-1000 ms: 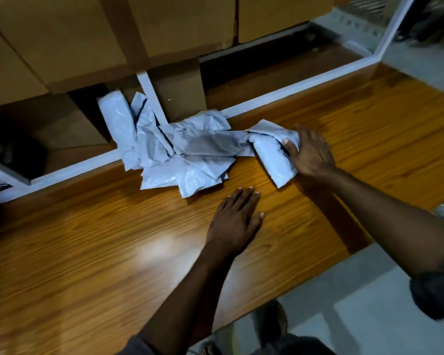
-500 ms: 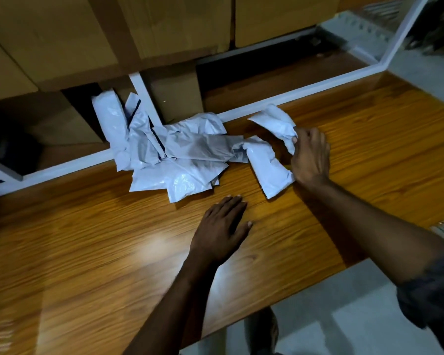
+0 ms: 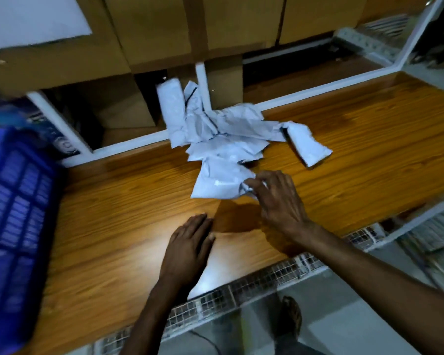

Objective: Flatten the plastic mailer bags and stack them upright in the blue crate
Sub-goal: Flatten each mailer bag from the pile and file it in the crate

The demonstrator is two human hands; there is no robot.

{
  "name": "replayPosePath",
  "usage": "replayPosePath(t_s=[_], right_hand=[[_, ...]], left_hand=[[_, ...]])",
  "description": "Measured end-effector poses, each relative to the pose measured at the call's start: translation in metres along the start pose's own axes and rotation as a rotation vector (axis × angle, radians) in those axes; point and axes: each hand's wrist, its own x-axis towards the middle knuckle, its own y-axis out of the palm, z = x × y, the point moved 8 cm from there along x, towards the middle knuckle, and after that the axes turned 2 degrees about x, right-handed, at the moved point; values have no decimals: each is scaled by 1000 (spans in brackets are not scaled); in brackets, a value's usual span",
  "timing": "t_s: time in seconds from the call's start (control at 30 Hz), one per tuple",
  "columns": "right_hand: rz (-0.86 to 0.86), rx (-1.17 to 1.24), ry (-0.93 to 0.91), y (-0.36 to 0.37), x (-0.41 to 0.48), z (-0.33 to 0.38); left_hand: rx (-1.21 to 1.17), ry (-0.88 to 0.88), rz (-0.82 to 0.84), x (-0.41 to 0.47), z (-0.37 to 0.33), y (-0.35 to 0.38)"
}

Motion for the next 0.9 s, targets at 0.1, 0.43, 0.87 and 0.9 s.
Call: replayPosePath(t_s=[0.1, 0.43, 0.87, 0.9], right_hand=[[157, 94, -34, 25, -21, 75], [538, 57, 21, 65, -27, 131], [709, 4, 237, 127, -28, 107], [713, 7, 226, 127, -27, 107]], left_hand=[[-150, -233, -243, -60, 63, -42], [-407, -399, -466, -100, 56, -102], [-25, -262, 54, -59, 35, -20], [-6, -263, 48, -60, 36, -20]])
